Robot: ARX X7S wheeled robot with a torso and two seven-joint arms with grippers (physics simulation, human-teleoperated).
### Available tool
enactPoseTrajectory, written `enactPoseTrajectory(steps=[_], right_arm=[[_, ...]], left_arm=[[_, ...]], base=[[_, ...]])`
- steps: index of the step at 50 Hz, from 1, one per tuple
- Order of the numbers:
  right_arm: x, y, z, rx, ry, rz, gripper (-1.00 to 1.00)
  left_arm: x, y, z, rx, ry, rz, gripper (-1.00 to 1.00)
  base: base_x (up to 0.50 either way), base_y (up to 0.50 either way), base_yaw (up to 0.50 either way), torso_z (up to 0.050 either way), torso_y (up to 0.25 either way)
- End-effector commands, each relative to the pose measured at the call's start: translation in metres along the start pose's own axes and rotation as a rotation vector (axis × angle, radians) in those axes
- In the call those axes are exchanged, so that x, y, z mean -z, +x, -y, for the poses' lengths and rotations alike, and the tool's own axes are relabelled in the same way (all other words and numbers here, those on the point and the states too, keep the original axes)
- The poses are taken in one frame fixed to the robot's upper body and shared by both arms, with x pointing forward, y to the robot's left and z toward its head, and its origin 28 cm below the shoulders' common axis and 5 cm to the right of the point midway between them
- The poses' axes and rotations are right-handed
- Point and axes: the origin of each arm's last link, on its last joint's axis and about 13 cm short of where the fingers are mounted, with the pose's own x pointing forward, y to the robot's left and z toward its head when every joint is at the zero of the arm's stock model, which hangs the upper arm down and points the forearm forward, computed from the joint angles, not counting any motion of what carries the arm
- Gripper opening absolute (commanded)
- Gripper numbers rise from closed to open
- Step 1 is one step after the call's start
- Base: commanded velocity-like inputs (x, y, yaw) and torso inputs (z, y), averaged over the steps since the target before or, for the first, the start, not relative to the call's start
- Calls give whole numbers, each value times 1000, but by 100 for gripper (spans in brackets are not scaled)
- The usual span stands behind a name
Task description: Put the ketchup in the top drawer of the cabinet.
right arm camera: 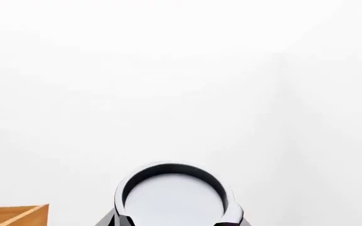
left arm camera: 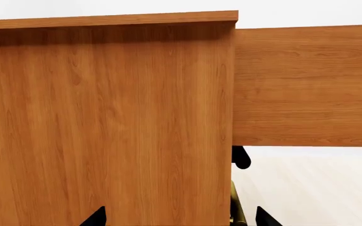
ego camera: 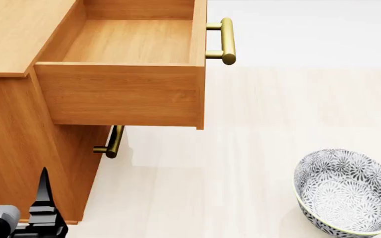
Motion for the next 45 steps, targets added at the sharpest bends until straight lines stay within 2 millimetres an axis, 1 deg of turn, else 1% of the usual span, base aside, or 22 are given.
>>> enactPoseTrajectory(steps=[1,10,21,35,45], right_arm=[[-26,29,-12,-37,-188,-78,-100],[-32,44,-20,-66,-190,-41,-100],[-33,69,-36,-112,-178,-2,-100],[-39,94,-43,-139,-159,27,-100],[-47,114,-52,-171,-153,58,-100]], left_arm=[[1,1,0,0,-1,-3,100],[1,1,1,0,-3,-2,100],[2,1,1,2,-5,-1,100],[1,0,1,2,-10,-1,100],[2,0,1,1,-12,-2,100]], base=[[0,0,0,0,0],[0,0,0,0,0],[0,0,0,0,0],[0,0,0,0,0],[0,0,0,0,1]])
